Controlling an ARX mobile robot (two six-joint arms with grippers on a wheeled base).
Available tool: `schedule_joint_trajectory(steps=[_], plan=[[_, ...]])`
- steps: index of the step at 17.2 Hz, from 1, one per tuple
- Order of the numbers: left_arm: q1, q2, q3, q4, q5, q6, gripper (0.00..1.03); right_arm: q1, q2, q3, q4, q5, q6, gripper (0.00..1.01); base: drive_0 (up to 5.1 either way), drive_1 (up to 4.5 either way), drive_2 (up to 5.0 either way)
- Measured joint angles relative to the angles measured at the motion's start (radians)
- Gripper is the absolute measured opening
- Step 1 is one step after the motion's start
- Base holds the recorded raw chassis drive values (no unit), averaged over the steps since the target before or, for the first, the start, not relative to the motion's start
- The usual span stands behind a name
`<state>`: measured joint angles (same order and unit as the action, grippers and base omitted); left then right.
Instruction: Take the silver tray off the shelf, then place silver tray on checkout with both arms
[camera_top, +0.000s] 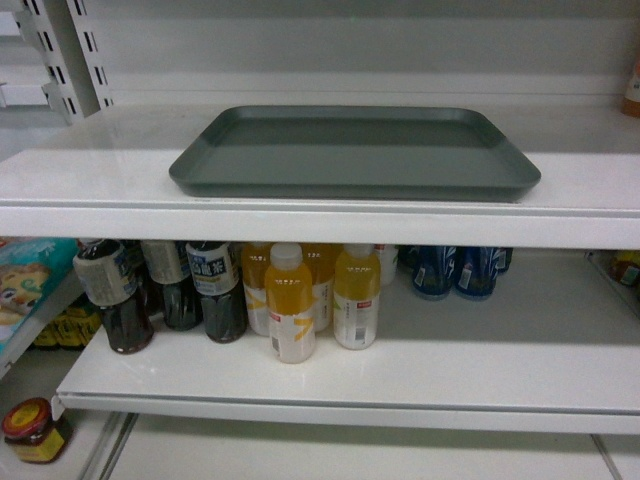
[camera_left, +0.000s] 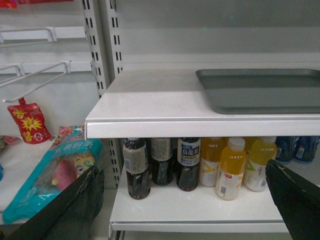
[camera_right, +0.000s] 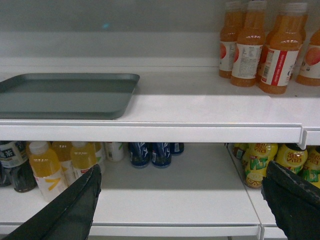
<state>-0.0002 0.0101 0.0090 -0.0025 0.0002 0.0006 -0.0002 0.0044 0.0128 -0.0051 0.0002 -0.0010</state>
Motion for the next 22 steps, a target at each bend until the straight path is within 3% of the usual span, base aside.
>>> schedule_joint_trajectory(steps=[6,22], plan=[[0.0,0.0,0.0,0.004,0.0,0.0,0.98,0.0,0.0,0.0,0.003,0.0,0.0,0.98,0.0,4.02,-4.0],[0.0,0.0,0.0,-0.001,0.0,0.0,0.98,0.0,0.0,0.0,0.001,0.0,0.0,0.98,0.0,0.0,0.0]])
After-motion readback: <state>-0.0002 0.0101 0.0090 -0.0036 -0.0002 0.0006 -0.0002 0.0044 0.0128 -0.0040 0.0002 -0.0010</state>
